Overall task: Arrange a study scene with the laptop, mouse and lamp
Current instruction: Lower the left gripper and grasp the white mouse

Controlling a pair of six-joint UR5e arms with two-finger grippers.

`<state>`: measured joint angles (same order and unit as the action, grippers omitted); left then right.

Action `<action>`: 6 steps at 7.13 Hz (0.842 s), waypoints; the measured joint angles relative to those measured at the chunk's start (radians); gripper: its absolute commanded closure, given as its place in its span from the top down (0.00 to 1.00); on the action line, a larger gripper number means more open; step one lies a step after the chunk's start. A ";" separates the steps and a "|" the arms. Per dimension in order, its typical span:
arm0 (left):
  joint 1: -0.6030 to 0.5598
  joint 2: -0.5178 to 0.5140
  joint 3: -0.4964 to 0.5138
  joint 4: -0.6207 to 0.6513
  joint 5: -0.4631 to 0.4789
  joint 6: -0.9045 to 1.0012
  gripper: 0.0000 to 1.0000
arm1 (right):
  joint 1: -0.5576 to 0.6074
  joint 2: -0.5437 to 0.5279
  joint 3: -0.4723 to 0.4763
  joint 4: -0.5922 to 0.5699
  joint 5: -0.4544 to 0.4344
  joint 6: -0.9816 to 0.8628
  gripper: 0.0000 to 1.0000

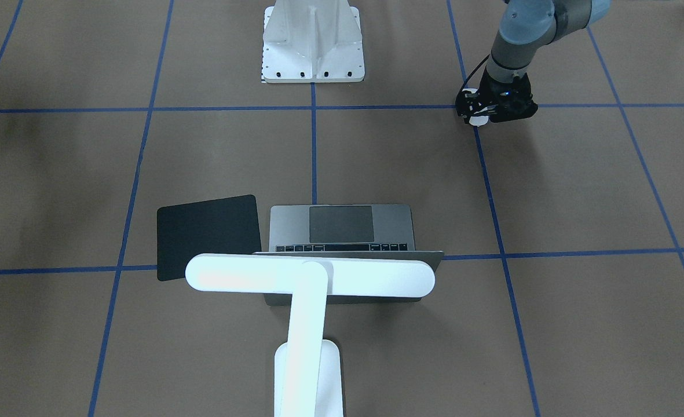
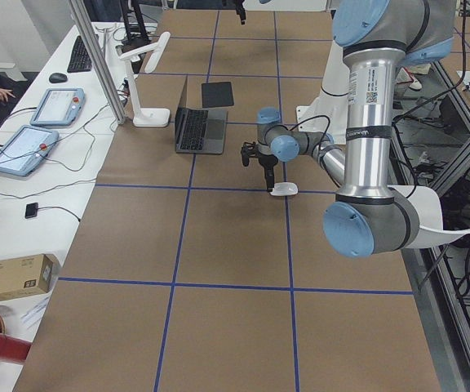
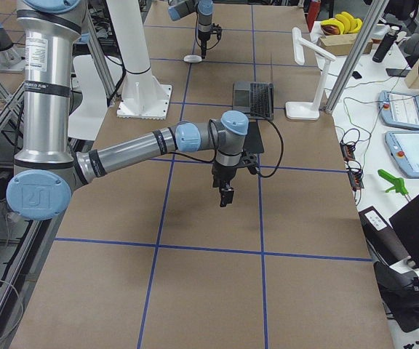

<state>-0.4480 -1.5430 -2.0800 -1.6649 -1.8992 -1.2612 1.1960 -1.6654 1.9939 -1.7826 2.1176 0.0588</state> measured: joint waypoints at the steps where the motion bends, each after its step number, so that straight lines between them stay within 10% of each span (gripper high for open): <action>1: 0.024 0.009 0.000 -0.001 0.010 -0.002 1.00 | 0.001 0.000 -0.001 0.000 0.000 -0.003 1.00; 6: 0.116 0.061 0.010 -0.064 0.060 -0.048 0.87 | 0.012 0.004 -0.015 0.002 -0.001 -0.014 1.00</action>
<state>-0.3315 -1.4819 -2.0701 -1.7286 -1.8390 -1.3094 1.2080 -1.6612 1.9793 -1.7810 2.1169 0.0447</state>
